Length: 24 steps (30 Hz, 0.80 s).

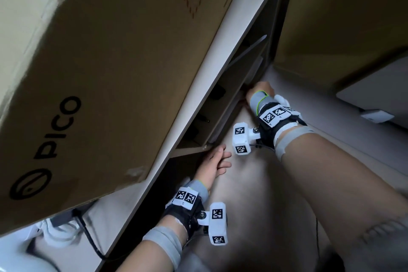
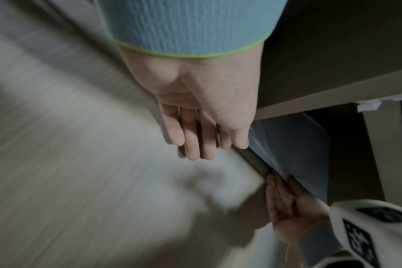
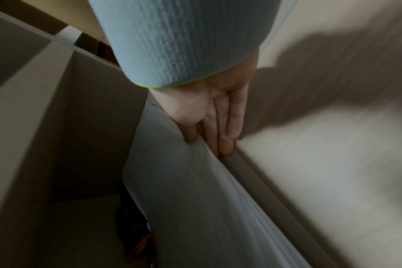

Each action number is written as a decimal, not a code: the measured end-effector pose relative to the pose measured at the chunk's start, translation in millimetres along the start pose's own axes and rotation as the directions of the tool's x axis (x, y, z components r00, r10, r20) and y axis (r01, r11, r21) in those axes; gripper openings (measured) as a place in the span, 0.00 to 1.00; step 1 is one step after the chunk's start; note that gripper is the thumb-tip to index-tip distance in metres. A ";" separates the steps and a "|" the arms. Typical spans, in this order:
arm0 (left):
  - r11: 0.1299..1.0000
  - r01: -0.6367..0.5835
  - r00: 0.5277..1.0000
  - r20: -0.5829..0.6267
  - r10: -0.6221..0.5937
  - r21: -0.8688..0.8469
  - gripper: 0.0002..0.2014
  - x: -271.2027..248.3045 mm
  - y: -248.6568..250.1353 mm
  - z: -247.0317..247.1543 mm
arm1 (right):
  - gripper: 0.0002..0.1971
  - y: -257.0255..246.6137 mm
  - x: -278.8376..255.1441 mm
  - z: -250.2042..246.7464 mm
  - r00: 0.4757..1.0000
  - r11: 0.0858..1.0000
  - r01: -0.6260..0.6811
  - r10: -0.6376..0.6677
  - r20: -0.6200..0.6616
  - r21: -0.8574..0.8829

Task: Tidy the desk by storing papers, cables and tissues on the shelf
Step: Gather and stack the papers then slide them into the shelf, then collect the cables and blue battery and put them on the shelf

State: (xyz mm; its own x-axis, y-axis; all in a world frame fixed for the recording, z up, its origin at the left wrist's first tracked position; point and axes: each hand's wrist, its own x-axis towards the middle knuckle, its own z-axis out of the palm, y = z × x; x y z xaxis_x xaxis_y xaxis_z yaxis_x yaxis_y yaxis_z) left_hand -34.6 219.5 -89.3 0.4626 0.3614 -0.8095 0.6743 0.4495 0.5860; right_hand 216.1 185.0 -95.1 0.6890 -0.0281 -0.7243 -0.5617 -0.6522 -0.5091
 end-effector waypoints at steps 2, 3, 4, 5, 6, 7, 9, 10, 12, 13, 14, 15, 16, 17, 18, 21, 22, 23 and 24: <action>1.000 0.005 1.000 -0.013 -0.005 -0.026 0.16 -2.7 -1.5 4.6 | 0.16 11.4 -5.8 -5.8 0.995 0.994 0.020 -0.030 0.097 0.106; 0.999 -0.003 1.000 -0.019 0.002 -0.038 0.16 -5.2 -1.3 8.7 | 0.15 18.7 -11.3 -11.5 0.988 0.973 0.006 -0.041 0.147 0.230; 0.999 -0.012 1.000 -0.018 0.011 -0.036 0.16 -9.5 0.0 12.9 | 0.14 28.7 -15.8 -15.5 0.983 0.944 -0.008 -0.053 0.178 0.330; 0.999 -0.017 1.000 -0.008 0.017 -0.028 0.15 -14.7 0.9 16.9 | 0.13 41.0 -23.1 -20.3 0.977 0.924 -0.015 -0.067 0.200 0.382; 1.000 -0.022 1.000 0.009 0.022 -0.019 0.14 -22.3 1.0 22.9 | 0.12 54.0 -35.1 -29.7 0.972 0.908 -0.017 -0.083 0.221 0.419; 0.999 -0.024 1.000 0.019 0.024 -0.029 0.13 -27.0 2.6 25.9 | 0.13 62.3 -45.1 -34.0 0.964 0.902 -0.024 -0.093 0.250 0.430; 0.998 -0.037 0.998 0.047 0.040 -0.046 0.11 -39.6 4.8 35.1 | 0.13 82.1 -61.4 -46.4 0.953 0.888 -0.004 -0.137 0.272 0.461; 0.998 -0.053 0.996 0.065 0.056 -0.038 0.11 -49.1 4.4 42.0 | 0.13 93.2 -73.6 -58.4 0.953 0.874 0.010 -0.156 0.260 0.486; 0.995 -0.099 0.991 0.097 0.097 0.012 0.12 -71.2 -1.3 59.0 | 0.11 120.0 -101.9 -87.2 0.952 0.847 0.025 -0.182 0.245 0.531; 0.992 -0.119 0.987 0.113 0.114 0.040 0.12 -82.2 -5.7 67.7 | 0.09 133.4 -118.2 -102.0 0.949 0.838 0.033 -0.197 0.246 0.544; 0.989 -0.135 0.983 0.132 0.127 0.057 0.12 -92.1 -9.3 75.7 | 0.09 146.4 -131.6 -114.3 0.950 0.822 0.036 -0.206 0.237 0.569; 0.988 -0.143 0.980 0.150 0.133 0.061 0.11 -103.2 -14.4 83.8 | 0.08 161.9 -145.9 -127.3 0.952 0.813 0.041 -0.209 0.225 0.580; 0.987 -0.151 0.976 0.165 0.140 0.056 0.11 -115.6 -20.9 91.1 | 0.07 177.2 -164.4 -140.8 0.951 0.801 0.042 -0.215 0.221 0.598; 0.986 -0.160 0.971 0.186 0.148 0.052 0.11 -132.4 -30.2 101.1 | 0.05 198.7 -182.0 -156.7 0.956 0.798 0.055 -0.215 0.198 0.600; 0.984 -0.171 0.967 0.202 0.158 0.050 0.12 -143.5 -35.3 108.0 | 0.04 213.8 -195.7 -167.5 0.961 0.789 0.053 -0.206 0.182 0.612; 0.970 -0.196 0.947 0.284 0.149 0.143 0.10 -182.8 -65.3 134.3 | 0.08 281.7 -237.9 -202.6 0.983 0.750 0.059 -0.158 0.091 0.659; 0.965 -0.196 0.947 0.288 0.140 0.174 0.08 -188.4 -72.1 138.6 | 0.08 296.9 -246.3 -208.7 0.984 0.738 0.050 -0.153 0.094 0.673; 0.960 -0.197 0.947 0.291 0.133 0.200 0.06 -190.8 -79.1 141.4 | 0.07 312.4 -251.0 -213.0 0.986 0.740 0.035 -0.136 0.099 0.672; 0.949 -0.196 0.943 0.312 0.114 0.247 0.05 -199.3 -90.2 149.1 | 0.07 336.8 -261.9 -221.2 0.993 0.733 0.013 -0.091 0.078 0.680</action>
State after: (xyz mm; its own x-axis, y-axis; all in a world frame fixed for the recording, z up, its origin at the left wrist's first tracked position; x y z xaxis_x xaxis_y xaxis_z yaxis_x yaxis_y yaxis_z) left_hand -101.8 -14.8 13.8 0.6926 0.1376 -0.7080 0.6912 0.1537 0.7061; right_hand -52.2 -194.9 26.1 0.6992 0.0902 -0.7092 -0.7140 0.0369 -0.6992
